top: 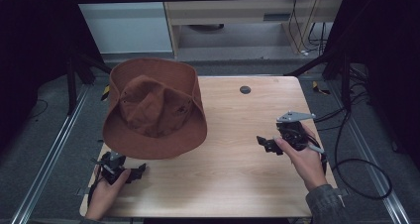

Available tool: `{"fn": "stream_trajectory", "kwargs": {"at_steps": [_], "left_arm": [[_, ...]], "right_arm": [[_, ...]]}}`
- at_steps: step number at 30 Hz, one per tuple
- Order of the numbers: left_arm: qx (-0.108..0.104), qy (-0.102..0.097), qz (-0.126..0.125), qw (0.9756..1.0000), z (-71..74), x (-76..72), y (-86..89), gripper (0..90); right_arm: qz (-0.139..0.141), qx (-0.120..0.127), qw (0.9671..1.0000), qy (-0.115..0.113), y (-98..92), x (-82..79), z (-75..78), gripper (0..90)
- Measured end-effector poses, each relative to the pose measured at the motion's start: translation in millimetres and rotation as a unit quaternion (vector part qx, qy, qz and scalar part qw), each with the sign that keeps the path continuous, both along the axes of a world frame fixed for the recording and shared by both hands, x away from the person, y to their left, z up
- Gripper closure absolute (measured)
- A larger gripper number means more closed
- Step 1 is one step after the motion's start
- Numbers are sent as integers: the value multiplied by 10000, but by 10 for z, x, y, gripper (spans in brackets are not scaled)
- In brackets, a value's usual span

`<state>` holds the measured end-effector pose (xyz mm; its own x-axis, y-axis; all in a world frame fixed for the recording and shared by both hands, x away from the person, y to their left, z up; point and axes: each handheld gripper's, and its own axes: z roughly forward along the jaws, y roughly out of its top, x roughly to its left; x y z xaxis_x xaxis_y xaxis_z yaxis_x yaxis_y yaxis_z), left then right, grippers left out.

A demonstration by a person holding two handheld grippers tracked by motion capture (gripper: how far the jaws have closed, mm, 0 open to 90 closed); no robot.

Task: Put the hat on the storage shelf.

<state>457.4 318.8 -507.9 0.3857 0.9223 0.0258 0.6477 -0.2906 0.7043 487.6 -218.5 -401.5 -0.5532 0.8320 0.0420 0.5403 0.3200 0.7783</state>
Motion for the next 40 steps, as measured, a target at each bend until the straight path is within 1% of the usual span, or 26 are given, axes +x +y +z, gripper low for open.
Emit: {"fn": "stream_trajectory", "kwargs": {"at_steps": [1, 2, 3, 4, 5, 6, 11, 12, 13, 14, 15, 16, 17, 21, 22, 25, 26, 27, 28, 29, 30, 31, 32, 36, 39, 40], "left_arm": [[-5, 2, 6, 10000, 0, -1, -1, 0], [-19, 10, 25, 10000, -1, -5, -5, 0], [-21, 9, 31, 10000, -1, -6, -5, 0], [-21, 9, 31, 10000, -1, -6, -5, 0], [-46, -7, 57, 10000, -4, -8, -10, 0], [-46, -8, 59, 10000, -4, -8, -10, 0], [-50, -8, 65, 10000, -4, -10, -11, 0], [-49, -8, 64, 10000, -4, -10, -11, 0], [-49, -8, 64, 10000, -4, -10, -11, 0], [-54, -8, 60, 10000, -4, -10, -10, 0], [-56, -9, 60, 10000, -5, -10, -10, 0], [-56, -9, 60, 10000, -5, -10, -10, 0], [-56, -8, 60, 10000, -4, -10, -10, 0], [-58, -9, 60, 10000, -5, -10, -10, 0], [-56, -7, 59, 10000, -4, -10, -10, 0], [-55, -7, 59, 10000, -4, -10, -10, 0], [-31, 9, 37, 10000, -2, -10, -6, 0], [-31, 9, 37, 10000, -2, -10, -6, 0], [-27, 11, 31, 10000, -1, -9, -5, 0], [-27, 11, 31, 10000, -1, -9, -5, 0], [-27, 11, 25, 10000, -1, -7, -4, 0], [-7, 3, 2, 10000, 0, -1, -1, 0], [-40, -1, 22, 10000, -2, 6, -6, 0], [-3, 15, -20, 10000, 2, 26, -2, 0], [-15, 32, -7, 10000, 3, 35, -6, 0], [-43, 7, 12, 10000, -2, 36, -10, 0]], "right_arm": [[-30, 16, 10000, 51, -11, -4, -56, 127], [-67, 45, 9999, 97, -32, -6, -163, 132], [-95, 55, 9998, 134, -40, -7, -216, 132], [-95, 55, 9998, 134, -40, -7, -216, 132], [-138, 42, 9997, 204, -50, -2, -320, 132], [-166, 31, 9996, 232, -51, 4, -376, 131], [-233, -7, 9990, 387, -45, 10, -613, 136], [-267, -51, 9989, 393, -46, 12, -665, 139], [-267, -51, 9989, 393, -46, 12, -665, 139], [-301, -61, 9987, 400, -47, 14, -694, 141], [-381, -63, 9983, 430, -59, 21, -769, 142], [-381, -63, 9983, 430, -59, 21, -769, 142], [-436, -58, 9981, 430, -72, 26, -824, 144], [-517, -99, 9976, 448, -81, 30, -891, 144], [-564, -135, 9972, 479, -79, 34, -943, 139], [-594, -255, 9965, 540, -48, 25, -1023, 125], [-615, -300, 9967, 443, -37, 16, -1040, 123], [-615, -300, 9967, 443, -37, 16, -1040, 123], [-673, -338, 9964, 381, -12, 3, -1054, 111], [-690, -386, 9963, 324, 2, 4, -1066, 101], [-690, -386, 9963, 324, 2, 4, -1066, 101], [-704, -423, 9963, 254, 13, 3, -1080, 85], [-764, -357, 9963, 181, 30, -2, -1103, 73], [-765, -365, 9962, 174, 30, 0, -1104, 72], [-774, -367, 9962, 173, 31, -7, -1104, 72], [-779, -362, 9961, 176, 33, -9, -1103, 72]]}}
